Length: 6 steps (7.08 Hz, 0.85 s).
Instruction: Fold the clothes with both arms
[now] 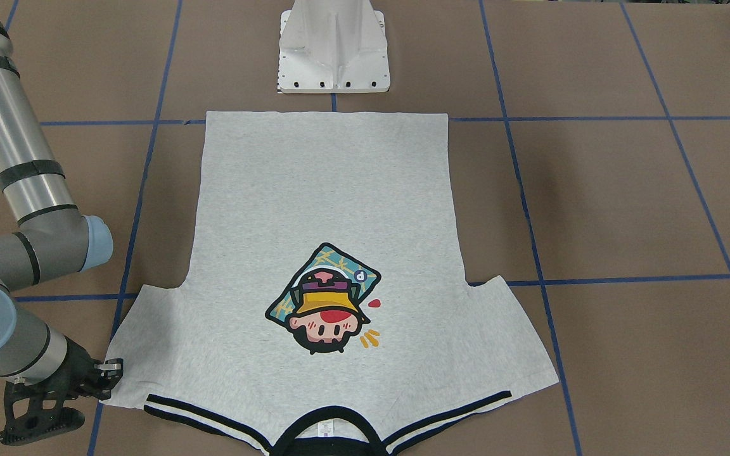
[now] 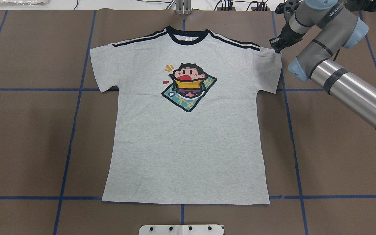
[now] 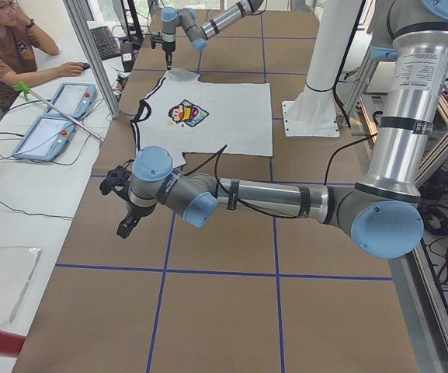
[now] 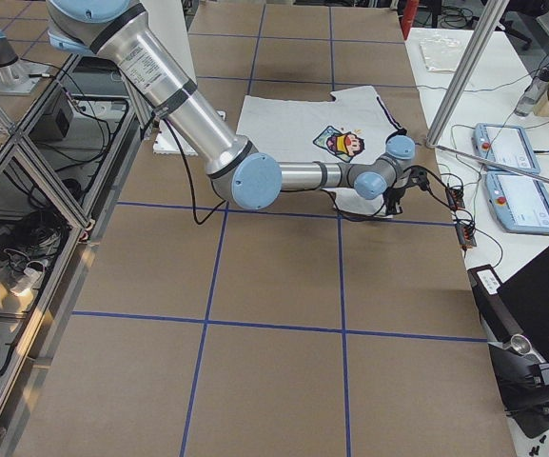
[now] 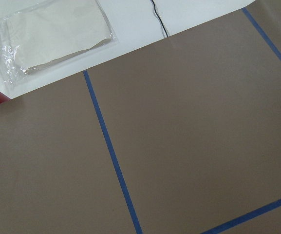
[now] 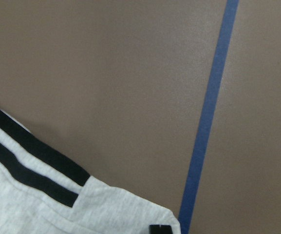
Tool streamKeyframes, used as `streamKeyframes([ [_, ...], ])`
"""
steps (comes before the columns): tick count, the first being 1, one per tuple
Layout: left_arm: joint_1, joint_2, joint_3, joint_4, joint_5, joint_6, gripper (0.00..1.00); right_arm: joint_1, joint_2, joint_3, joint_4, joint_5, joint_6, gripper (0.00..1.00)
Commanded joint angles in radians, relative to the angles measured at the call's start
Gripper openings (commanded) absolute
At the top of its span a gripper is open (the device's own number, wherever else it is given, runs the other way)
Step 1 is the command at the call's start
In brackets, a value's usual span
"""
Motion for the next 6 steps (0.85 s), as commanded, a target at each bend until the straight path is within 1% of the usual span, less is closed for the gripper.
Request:
streamKeyframes([
  [1,0.000,0.000,0.000,0.000,-0.002,-0.001,0.99,0.000,0.002,0.019,-0.001,0.000,0.014,0.00],
  [2,0.000,0.000,-0.002,0.000,0.000,-0.001,0.99,0.000,0.005,0.049,0.001,0.002,0.072,0.00],
  [3,0.000,0.000,0.000,0.000,0.000,0.000,0.99,0.000,0.005,0.091,0.002,0.037,0.124,0.00],
  [4,0.000,0.000,0.003,0.002,0.000,0.000,0.99,-0.006,0.008,0.149,0.007,0.063,0.221,0.00],
  [5,0.000,0.000,0.015,0.002,-0.002,0.002,0.99,-0.045,0.008,0.227,0.009,0.062,0.364,0.00],
  [6,0.000,0.000,0.021,0.002,0.000,0.003,0.99,-0.079,0.022,0.250,0.010,0.048,0.395,0.00],
])
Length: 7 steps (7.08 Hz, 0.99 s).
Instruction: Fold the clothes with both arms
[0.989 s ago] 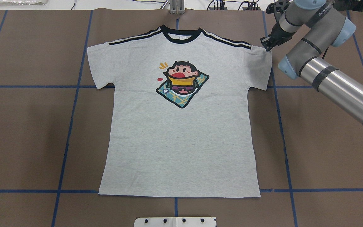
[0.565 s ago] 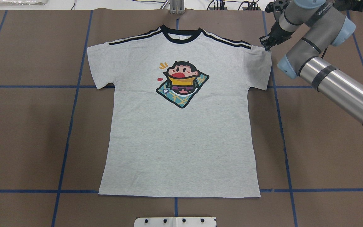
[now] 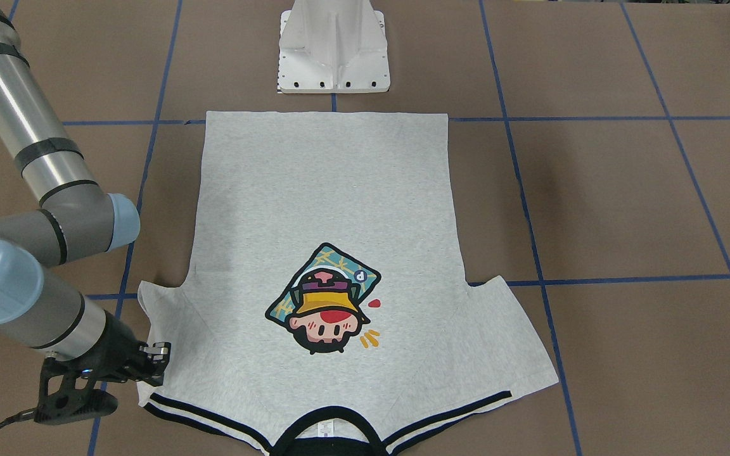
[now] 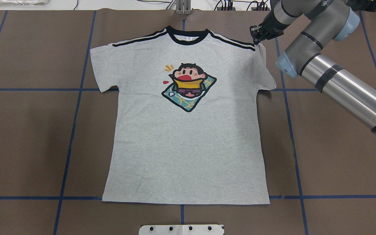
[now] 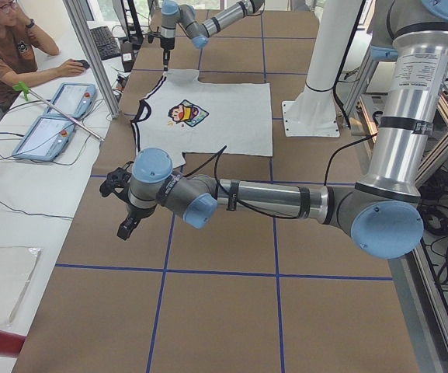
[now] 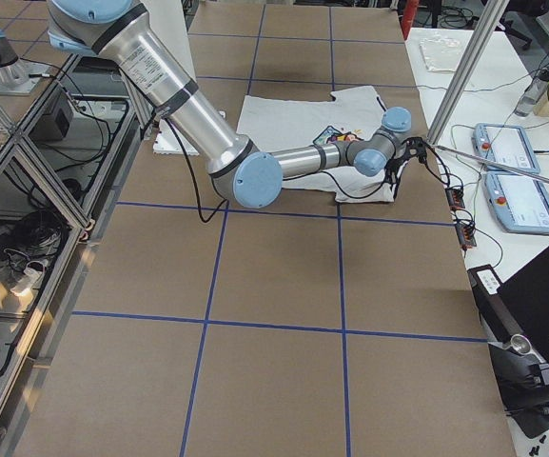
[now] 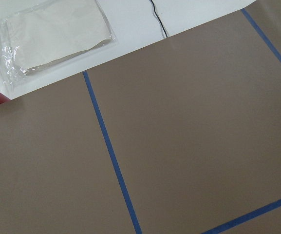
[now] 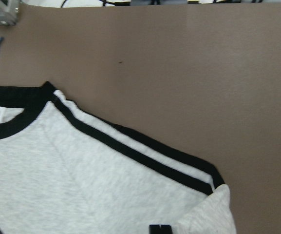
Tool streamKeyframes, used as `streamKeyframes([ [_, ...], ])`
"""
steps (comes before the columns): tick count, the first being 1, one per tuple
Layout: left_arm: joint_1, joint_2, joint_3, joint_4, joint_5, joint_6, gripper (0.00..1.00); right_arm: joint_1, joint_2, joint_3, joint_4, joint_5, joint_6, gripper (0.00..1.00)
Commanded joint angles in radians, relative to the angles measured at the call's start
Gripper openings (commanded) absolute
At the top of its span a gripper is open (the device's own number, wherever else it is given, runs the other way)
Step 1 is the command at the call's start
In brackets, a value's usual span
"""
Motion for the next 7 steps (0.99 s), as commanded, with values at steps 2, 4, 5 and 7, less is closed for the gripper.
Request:
streamKeyframes([
  [2,0.000,0.000,0.012,-0.001,-0.001,0.002,0.99,-0.109,0.051,0.035,-0.002,-0.129,0.143,0.00],
  [4,0.000,0.000,0.014,0.000,-0.001,0.002,0.99,-0.122,0.127,-0.085,-0.004,-0.175,0.145,0.00],
  [5,0.000,0.000,0.012,-0.001,-0.001,0.002,0.99,-0.129,0.160,-0.131,-0.004,-0.192,0.143,0.00],
  [7,0.000,0.000,0.012,-0.001,-0.001,0.002,0.99,-0.164,0.219,-0.194,-0.004,-0.244,0.145,0.00],
])
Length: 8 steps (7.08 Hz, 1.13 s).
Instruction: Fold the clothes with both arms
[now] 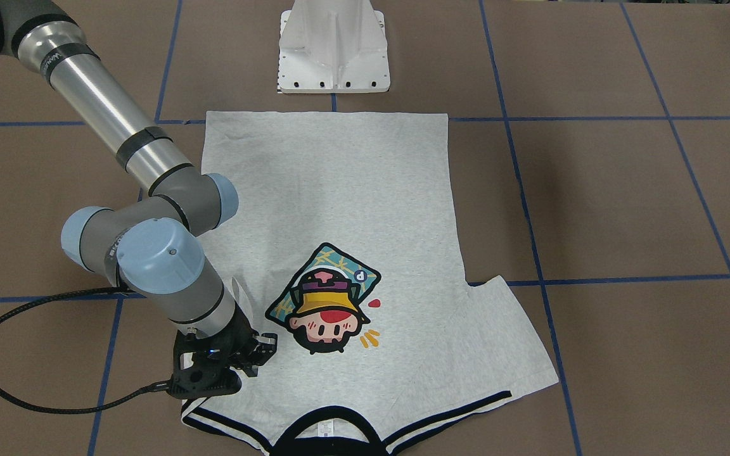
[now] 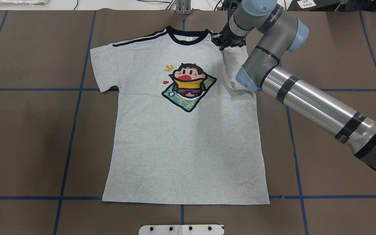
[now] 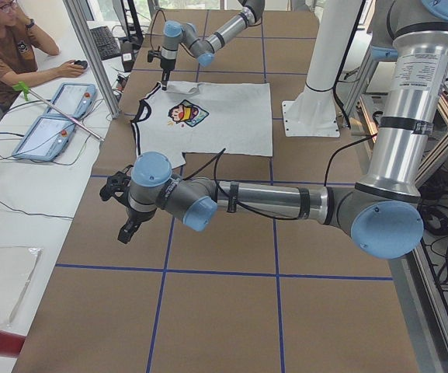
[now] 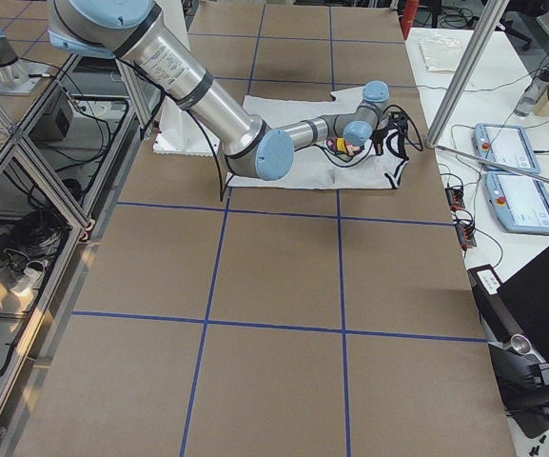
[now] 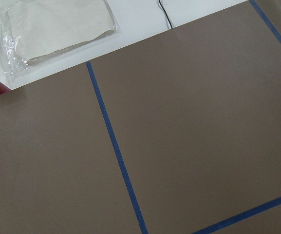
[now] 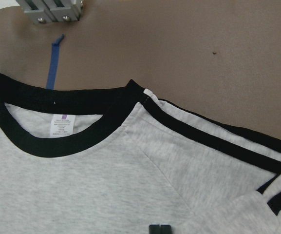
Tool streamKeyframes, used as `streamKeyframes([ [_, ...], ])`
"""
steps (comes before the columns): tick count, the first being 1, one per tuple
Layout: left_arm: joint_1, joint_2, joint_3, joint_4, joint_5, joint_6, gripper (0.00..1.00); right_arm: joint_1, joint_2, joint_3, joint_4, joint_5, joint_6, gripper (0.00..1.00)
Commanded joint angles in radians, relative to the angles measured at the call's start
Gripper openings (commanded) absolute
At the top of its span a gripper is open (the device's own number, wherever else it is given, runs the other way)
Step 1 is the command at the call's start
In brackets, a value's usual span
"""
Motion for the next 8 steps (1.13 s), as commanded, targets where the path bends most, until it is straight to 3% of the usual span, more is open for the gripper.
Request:
streamKeyframes([
  [1,0.000,0.000,-0.002,0.000,0.000,0.000,0.99,-0.027,0.059,-0.060,0.000,-0.036,0.001,0.00],
  [3,0.000,0.000,-0.002,0.000,0.000,-0.002,0.99,-0.029,0.055,-0.060,0.000,-0.049,0.000,0.00],
  [4,0.000,0.000,0.000,0.000,0.000,-0.002,0.99,-0.029,0.050,-0.060,0.000,-0.051,-0.002,0.18],
  [5,0.000,0.000,0.000,0.000,0.000,-0.002,0.99,-0.029,0.047,-0.060,0.000,-0.066,-0.011,0.99],
  [8,0.003,-0.012,-0.002,0.003,0.002,-0.056,0.99,0.008,0.029,-0.058,-0.006,-0.056,-0.087,1.00],
])
